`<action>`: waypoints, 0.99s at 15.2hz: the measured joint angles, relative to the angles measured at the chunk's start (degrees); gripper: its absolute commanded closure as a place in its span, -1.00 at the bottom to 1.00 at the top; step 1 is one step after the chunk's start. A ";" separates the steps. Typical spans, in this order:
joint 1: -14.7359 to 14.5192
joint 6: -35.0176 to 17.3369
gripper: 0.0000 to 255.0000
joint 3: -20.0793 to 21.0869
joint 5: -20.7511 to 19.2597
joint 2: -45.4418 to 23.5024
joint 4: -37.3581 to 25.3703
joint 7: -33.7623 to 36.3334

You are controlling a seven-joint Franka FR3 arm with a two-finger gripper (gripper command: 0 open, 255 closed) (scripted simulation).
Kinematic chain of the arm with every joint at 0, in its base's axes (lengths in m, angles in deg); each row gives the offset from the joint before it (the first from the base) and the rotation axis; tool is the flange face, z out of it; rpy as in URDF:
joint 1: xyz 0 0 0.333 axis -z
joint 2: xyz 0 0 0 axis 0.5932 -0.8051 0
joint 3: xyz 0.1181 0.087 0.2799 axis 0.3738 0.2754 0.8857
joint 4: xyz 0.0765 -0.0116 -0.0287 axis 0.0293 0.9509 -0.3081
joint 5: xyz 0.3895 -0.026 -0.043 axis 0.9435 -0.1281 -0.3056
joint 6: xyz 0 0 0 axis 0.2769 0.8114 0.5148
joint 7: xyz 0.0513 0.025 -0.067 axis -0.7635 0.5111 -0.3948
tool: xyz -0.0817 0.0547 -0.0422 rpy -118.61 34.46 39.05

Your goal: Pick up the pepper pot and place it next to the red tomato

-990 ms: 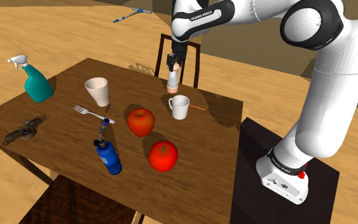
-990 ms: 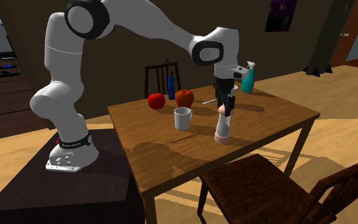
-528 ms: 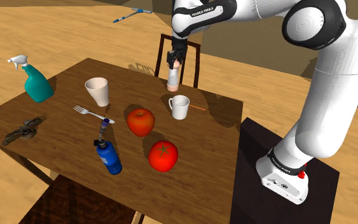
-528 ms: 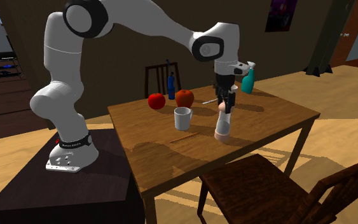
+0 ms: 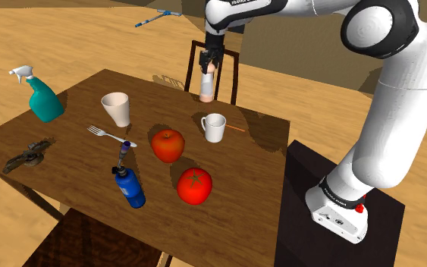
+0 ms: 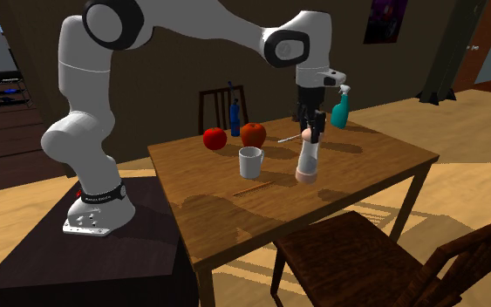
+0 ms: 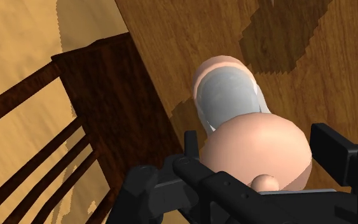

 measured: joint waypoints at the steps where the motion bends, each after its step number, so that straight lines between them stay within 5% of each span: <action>1: 0.02 0.66 1.00 -0.01 0.00 0.31 -0.35 -0.03; 15: 0.04 11.26 1.00 -0.03 -0.09 0.76 -10.51 0.17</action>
